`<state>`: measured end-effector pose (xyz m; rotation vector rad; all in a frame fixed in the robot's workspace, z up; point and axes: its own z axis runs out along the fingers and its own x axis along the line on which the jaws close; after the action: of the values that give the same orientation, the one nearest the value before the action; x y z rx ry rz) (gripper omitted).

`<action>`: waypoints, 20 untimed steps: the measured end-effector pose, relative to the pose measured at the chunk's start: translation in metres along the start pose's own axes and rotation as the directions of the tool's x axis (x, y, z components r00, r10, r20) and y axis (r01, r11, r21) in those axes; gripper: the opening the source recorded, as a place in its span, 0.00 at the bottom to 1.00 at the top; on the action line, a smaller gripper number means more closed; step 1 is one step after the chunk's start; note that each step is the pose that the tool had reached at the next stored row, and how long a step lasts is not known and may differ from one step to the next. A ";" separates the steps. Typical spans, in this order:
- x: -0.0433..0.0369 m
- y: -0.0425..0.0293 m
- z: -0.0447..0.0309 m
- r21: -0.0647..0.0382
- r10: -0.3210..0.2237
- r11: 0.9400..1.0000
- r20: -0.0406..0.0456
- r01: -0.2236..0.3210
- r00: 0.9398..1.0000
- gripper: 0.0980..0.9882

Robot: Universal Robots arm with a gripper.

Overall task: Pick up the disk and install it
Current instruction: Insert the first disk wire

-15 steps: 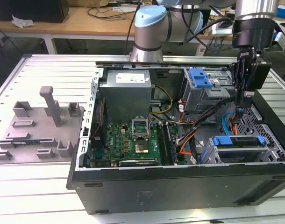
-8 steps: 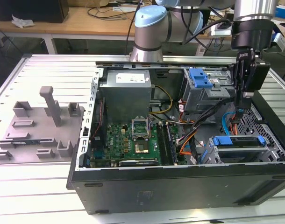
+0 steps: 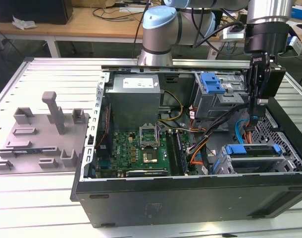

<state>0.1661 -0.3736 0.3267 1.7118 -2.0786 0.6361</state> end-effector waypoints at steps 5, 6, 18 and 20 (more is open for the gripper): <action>0.0003 -0.0006 0.0005 -0.007 -0.004 1.000 -0.001 0.004 1.000 0.29; 0.0001 -0.0010 0.0006 -0.009 -0.006 1.000 -0.002 0.006 1.000 0.29; -0.0011 -0.0023 0.0021 -0.012 -0.008 1.000 -0.002 0.008 1.000 0.29; -0.0012 -0.0023 0.0024 -0.012 -0.008 1.000 -0.002 0.008 1.000 0.29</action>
<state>0.1685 -0.3743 0.3243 1.7112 -2.0690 0.6220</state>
